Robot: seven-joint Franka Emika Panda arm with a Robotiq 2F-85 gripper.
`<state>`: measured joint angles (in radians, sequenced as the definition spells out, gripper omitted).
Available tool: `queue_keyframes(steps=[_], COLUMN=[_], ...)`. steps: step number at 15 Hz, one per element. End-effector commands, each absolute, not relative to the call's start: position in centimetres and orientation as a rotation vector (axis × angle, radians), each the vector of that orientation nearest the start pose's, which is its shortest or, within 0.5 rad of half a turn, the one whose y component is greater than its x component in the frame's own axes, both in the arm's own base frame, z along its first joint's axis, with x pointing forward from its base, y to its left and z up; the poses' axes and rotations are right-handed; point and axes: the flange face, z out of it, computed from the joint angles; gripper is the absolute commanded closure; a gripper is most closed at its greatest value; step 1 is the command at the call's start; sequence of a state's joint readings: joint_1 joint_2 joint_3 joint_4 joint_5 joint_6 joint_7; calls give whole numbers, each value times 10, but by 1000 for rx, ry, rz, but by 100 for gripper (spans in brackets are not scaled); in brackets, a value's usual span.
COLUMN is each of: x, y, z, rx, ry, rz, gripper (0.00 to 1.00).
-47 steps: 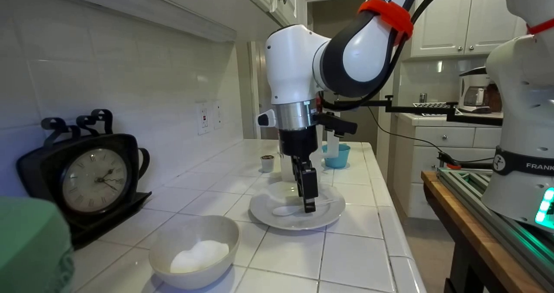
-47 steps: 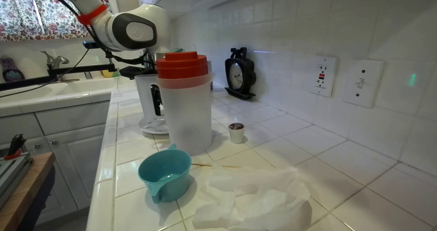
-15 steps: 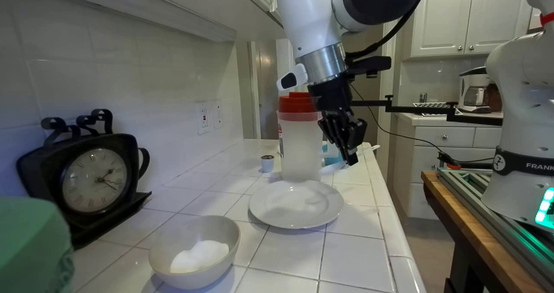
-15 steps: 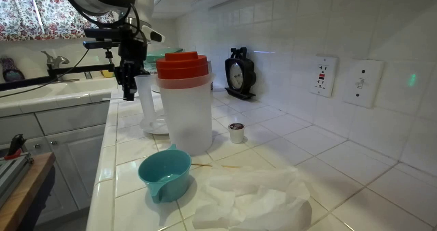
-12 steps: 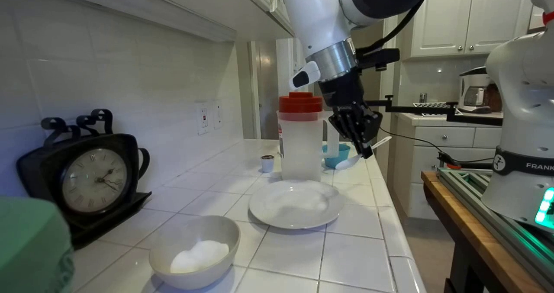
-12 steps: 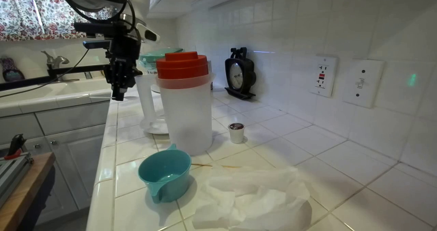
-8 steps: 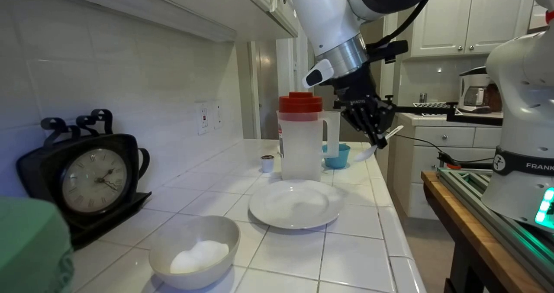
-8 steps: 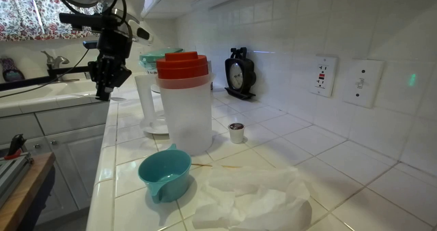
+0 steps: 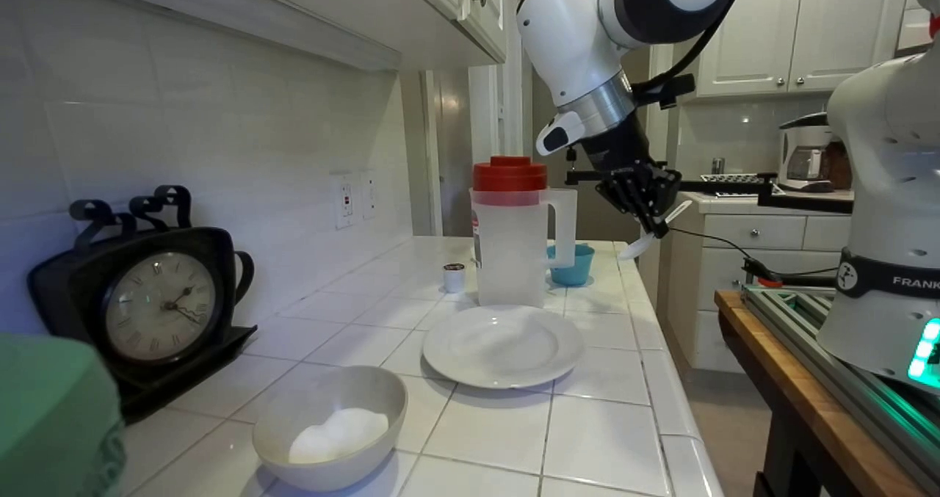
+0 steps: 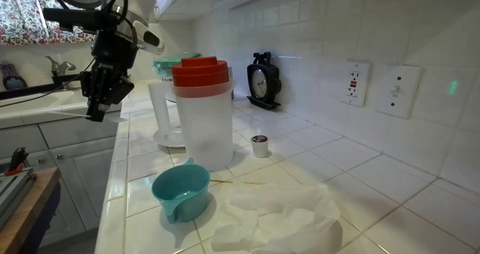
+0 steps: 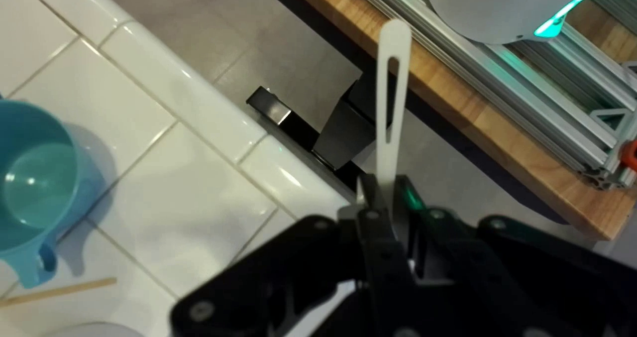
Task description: Remove the plastic spoon from the white plate and put it in the blue bowl
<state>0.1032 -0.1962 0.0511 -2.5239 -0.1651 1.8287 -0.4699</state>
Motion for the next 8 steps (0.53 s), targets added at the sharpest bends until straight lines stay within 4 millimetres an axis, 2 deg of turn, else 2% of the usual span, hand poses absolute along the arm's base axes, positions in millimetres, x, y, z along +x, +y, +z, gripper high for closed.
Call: queue_keyframes(steps=[1,8], x=[369,365], y=[13,-67], z=[319,301], rx=[-2922,-2922], ry=[-1124,-1062], rz=[801,698], gripper=[97,97])
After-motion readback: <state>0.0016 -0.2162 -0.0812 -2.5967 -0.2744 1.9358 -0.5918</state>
